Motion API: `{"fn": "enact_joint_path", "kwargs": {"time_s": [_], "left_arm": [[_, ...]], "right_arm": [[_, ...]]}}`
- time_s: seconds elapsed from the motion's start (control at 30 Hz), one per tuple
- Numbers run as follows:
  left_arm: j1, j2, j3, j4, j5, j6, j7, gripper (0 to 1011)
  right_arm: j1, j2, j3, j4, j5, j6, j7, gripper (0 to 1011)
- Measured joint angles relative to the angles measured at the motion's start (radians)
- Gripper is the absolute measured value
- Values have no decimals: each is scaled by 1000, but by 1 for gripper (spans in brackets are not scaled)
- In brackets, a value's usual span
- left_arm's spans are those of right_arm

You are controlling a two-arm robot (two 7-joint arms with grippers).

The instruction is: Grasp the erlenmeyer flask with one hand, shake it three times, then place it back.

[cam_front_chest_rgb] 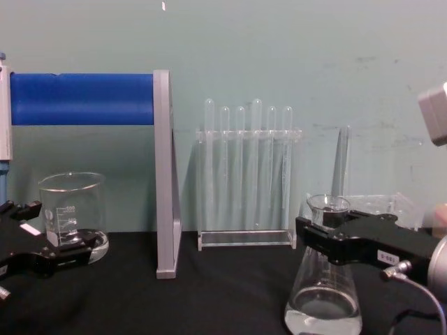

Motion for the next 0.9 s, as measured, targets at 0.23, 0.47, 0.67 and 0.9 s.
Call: {"fn": "enact_joint_path", "kwargs": {"time_s": [0.23, 0.47, 0.67, 0.9], "left_arm": [[0, 0, 0, 0, 0, 0, 0, 1001], [0, 0, 0, 0, 0, 0, 0, 1001], [0, 0, 0, 0, 0, 0, 0, 1001], [0, 0, 0, 0, 0, 0, 0, 1001]], "right_arm": [[0, 0, 0, 0, 0, 0, 1, 511], [0, 0, 0, 0, 0, 0, 1, 715], [0, 0, 0, 0, 0, 0, 1, 898], [0, 0, 0, 0, 0, 0, 1, 1003]]}}
